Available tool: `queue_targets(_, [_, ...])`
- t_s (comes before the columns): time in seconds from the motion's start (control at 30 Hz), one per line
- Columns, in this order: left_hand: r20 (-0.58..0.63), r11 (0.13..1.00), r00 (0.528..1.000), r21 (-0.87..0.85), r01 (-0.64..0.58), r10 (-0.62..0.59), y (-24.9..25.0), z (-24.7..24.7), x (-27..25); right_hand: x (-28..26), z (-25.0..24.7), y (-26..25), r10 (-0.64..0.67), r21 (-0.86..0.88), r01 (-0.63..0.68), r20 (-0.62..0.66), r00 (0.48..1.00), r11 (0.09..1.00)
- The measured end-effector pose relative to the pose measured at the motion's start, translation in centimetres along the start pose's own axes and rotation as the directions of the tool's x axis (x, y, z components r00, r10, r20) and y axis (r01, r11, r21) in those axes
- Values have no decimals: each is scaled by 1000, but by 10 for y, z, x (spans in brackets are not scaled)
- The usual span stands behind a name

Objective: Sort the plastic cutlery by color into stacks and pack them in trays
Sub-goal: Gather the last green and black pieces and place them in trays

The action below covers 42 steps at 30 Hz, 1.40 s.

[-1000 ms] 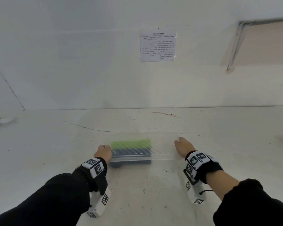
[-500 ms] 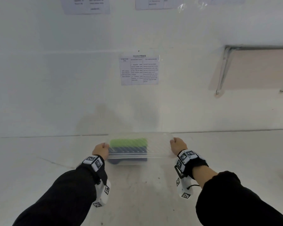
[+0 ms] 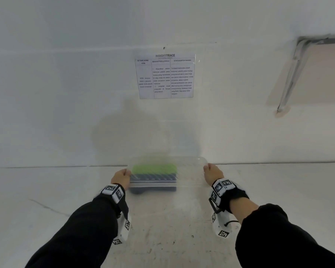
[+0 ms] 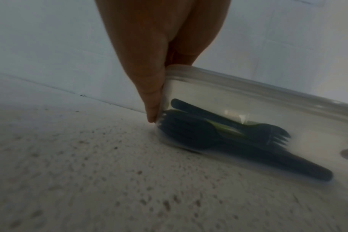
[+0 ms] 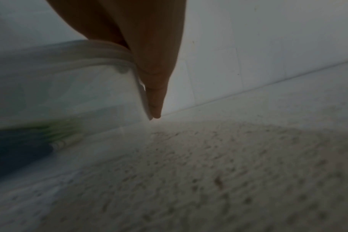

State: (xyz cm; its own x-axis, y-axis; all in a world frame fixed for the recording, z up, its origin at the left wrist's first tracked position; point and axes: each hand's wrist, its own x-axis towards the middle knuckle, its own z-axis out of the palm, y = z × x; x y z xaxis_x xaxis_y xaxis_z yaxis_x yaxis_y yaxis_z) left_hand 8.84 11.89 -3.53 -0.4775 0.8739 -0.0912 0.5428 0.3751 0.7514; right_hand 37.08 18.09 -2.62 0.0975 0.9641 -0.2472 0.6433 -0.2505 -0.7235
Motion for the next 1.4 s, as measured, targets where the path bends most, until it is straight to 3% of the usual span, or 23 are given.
queue_targets(0.33, [47, 995, 994, -18, 97, -96, 6, -4, -29, -33, -13, 14, -39, 32, 38, 52, 998, 999])
queue_targets(0.53, [11, 998, 1000, -64, 15, -15, 11, -2, -83, -81, -25, 43, -92, 79, 88, 56, 994, 993])
queue_targets(0.67, [57, 999, 998, -52, -7, 10, 17, 14, -128, -116, -38, 67, -136, 93, 136, -5, 991, 986])
queue_targets(0.93, [207, 976, 969, -198, -94, 135, 83, 120, -251, -158, -129, 143, -183, 200, 206, -128, 975, 958])
queue_targets(1.2, [262, 958, 952, -275, -84, 159, 182, 244, -377, -188, -263, 251, -216, 110, 240, -198, 956, 964])
queue_targets(1.4, [335, 957, 922, -273, -102, 194, 237, 316, -449, -199, -352, 311, -200, 98, 250, -362, 910, 963])
